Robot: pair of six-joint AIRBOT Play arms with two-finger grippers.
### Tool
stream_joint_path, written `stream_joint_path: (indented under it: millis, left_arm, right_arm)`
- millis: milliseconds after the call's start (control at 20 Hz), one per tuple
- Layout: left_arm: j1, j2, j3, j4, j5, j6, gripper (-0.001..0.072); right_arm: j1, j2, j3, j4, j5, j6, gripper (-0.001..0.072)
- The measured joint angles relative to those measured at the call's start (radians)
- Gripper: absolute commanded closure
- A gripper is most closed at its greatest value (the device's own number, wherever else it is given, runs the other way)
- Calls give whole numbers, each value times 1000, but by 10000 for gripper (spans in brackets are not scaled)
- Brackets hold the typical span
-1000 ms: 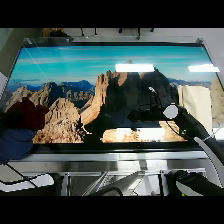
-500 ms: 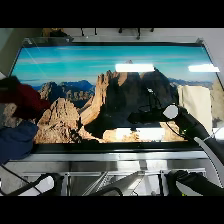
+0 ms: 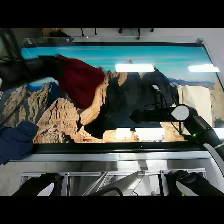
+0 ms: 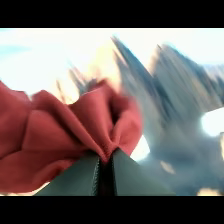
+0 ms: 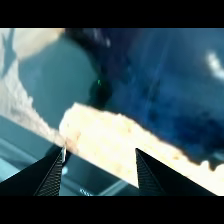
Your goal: Fold the shirts.
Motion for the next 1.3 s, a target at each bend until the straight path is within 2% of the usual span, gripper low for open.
stream_joint_path:
  millis: [100,150,200,400,600,700,850,950,1100,1300]
  left_arm:
    - [-63,-25,-69,-4,11,-6,684]
    - [-83,-44,-96,-5,15,-11,335]
    - [-96,-65,-116,-6,22,-18,24]
    - [-67,-129,-114,-6,-28,-35,20]
    - [39,-134,-98,-7,-175,-44,20]
    - [84,-109,-169,-7,-226,-45,21]
    - [125,-50,-378,-14,-233,-45,21]
    - [127,-3,-546,-38,-188,-45,21]
    - [92,56,-772,-97,-47,-41,21]
    - [31,88,-960,-163,156,-37,22]
  right_arm:
    - [-47,38,0,-1,10,-1,208]
    - [-73,50,0,-4,20,-3,208]
    - [-101,59,0,-4,34,-3,208]
    - [-196,62,0,-3,89,-18,209]
    - [-270,2,0,2,108,-42,209]
    - [-289,-57,0,26,111,-86,208]
    - [-301,-164,1,108,136,-186,208]
    - [-297,-235,1,182,173,-269,209]
    - [-252,-334,1,275,209,-384,209]
    - [-162,-430,2,353,209,-470,210]
